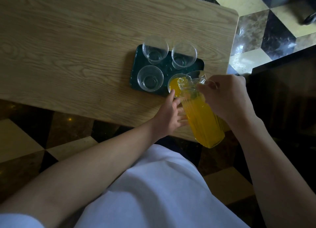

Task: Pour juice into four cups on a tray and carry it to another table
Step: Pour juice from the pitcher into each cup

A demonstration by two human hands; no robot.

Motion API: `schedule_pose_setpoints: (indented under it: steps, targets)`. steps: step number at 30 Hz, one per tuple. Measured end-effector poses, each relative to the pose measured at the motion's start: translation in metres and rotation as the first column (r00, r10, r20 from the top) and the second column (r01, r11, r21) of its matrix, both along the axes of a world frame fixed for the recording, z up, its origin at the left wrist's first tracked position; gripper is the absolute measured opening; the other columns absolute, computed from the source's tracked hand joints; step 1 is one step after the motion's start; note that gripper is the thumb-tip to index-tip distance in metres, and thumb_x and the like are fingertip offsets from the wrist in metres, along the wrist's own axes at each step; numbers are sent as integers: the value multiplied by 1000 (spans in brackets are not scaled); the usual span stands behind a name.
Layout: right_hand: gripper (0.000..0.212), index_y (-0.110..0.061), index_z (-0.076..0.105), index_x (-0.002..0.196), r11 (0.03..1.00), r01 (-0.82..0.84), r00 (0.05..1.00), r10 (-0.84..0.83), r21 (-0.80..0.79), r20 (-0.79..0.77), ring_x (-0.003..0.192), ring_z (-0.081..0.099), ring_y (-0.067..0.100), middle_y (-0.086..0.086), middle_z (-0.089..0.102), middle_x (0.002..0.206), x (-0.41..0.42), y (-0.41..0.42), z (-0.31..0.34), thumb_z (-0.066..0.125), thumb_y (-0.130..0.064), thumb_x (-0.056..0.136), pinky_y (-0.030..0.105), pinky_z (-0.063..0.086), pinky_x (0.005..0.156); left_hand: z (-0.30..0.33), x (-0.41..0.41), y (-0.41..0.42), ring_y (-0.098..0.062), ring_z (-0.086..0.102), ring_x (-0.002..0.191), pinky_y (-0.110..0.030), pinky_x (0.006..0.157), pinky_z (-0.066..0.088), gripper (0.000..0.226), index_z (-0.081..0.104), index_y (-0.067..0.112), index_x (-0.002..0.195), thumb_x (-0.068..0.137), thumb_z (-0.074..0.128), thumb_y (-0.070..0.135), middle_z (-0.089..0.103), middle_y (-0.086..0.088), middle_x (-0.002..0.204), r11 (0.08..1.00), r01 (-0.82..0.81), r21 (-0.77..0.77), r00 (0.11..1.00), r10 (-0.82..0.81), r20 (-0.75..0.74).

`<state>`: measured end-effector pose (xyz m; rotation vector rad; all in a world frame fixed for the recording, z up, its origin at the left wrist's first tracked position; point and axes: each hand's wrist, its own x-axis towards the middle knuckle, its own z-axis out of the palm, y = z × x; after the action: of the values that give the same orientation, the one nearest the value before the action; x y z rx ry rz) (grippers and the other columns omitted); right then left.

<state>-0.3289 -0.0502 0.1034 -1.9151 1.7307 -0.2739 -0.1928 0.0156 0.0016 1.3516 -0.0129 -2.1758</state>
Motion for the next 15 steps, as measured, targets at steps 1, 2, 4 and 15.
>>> schedule_pose_setpoints:
  steps: [1,2,4,15]
  targets:
    - [44,-4,61,61,1000,10,1000,-10,-14,12,59,61,37,16,63,57,-3,0,-1,63,-41,84,45,56,61,1,1,-3,-38,45,140,-52,112,38,73,39,29,154,99,17,73,41,-20,155,1000,11,-16,1000,-10,7]
    - [44,-4,63,63,999,21,999,-21,-26,27,59,63,37,15,64,58,-5,1,-1,63,-42,85,44,56,63,2,2,-6,-41,38,145,-54,114,35,75,36,30,156,98,17,74,31,-23,162,999,24,-30,1000,-23,16]
    - [40,-6,68,67,997,32,998,-28,-64,56,58,67,33,11,67,58,-9,2,1,66,-40,87,43,57,63,3,2,-12,-45,29,149,-56,117,31,79,32,30,158,96,19,77,22,-25,166,997,51,-61,998,-49,33]
    - [33,-8,66,66,985,24,996,-10,-172,86,60,65,28,7,64,58,-15,-28,14,68,-32,88,40,54,66,18,-8,-53,-43,32,149,-56,119,29,79,18,26,163,99,20,73,22,-24,166,992,15,-127,1000,-12,25]
